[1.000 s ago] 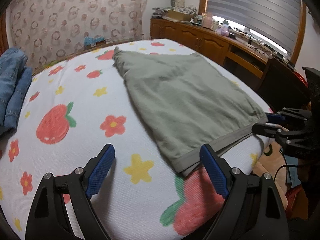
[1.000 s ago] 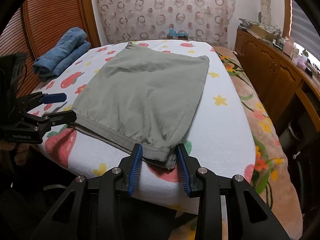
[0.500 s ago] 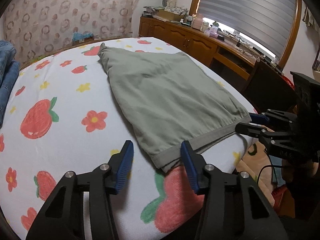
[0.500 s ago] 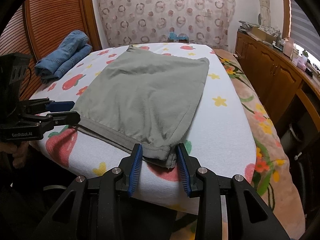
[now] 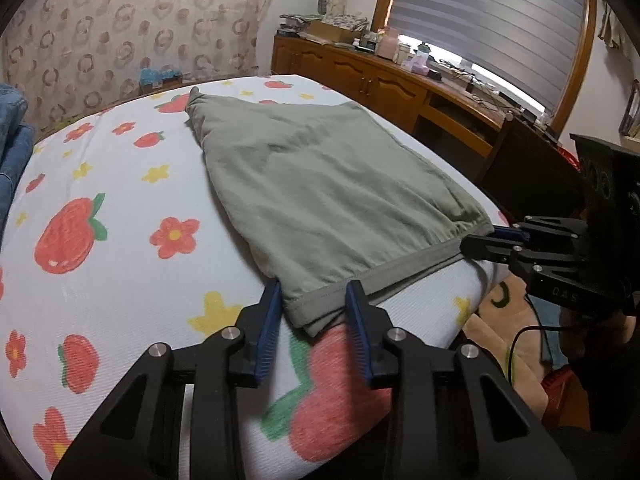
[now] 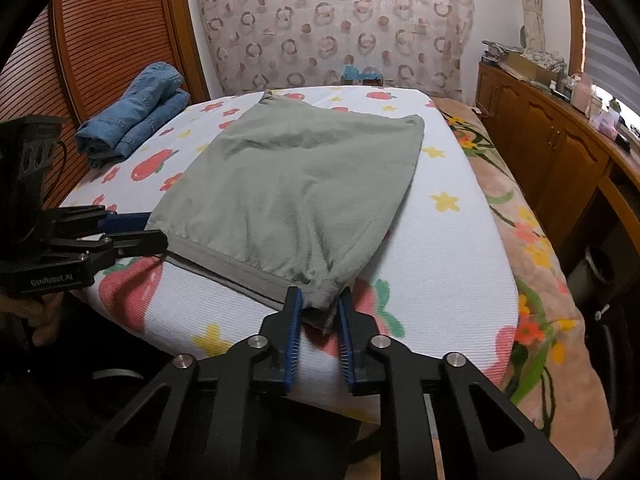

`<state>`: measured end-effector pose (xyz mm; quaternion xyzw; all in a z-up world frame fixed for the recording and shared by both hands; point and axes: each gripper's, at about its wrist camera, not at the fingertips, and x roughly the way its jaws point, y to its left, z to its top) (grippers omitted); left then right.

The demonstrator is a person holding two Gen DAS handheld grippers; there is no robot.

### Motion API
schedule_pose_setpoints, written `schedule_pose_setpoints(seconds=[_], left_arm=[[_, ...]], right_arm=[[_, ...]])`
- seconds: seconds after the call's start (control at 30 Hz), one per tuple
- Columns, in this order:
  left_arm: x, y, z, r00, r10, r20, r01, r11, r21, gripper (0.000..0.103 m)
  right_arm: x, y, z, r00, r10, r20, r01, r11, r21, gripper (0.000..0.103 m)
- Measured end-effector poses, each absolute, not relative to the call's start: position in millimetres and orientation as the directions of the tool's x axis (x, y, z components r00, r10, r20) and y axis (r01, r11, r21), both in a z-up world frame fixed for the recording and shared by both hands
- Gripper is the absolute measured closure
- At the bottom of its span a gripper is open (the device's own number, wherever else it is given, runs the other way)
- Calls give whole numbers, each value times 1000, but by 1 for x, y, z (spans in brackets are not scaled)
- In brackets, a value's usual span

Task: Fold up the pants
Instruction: 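Lift the hem with both grippers and carry it over toward the collar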

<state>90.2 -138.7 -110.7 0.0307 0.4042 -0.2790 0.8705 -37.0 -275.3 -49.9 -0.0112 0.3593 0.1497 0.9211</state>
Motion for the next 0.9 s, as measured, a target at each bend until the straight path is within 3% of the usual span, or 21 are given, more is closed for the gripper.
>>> schedule_pose_setpoints(seconds=[0.23,0.5,0.9], left_arm=[[90,-139,-106,519,-498,-695,511,833,-215,93],[80,-133,-58,596,-521,-611,535,825,-181,95],[69,-97,61,737,-534,-415,539,834,-116,95]], right_arm=[[-36,-277,-50,702,302,-645,-287,949,133,92],[-38,-274,-17,755,317,-574,-310,944,113,93],[-49,-255,88,843,380,-380,-403,915,22,93]])
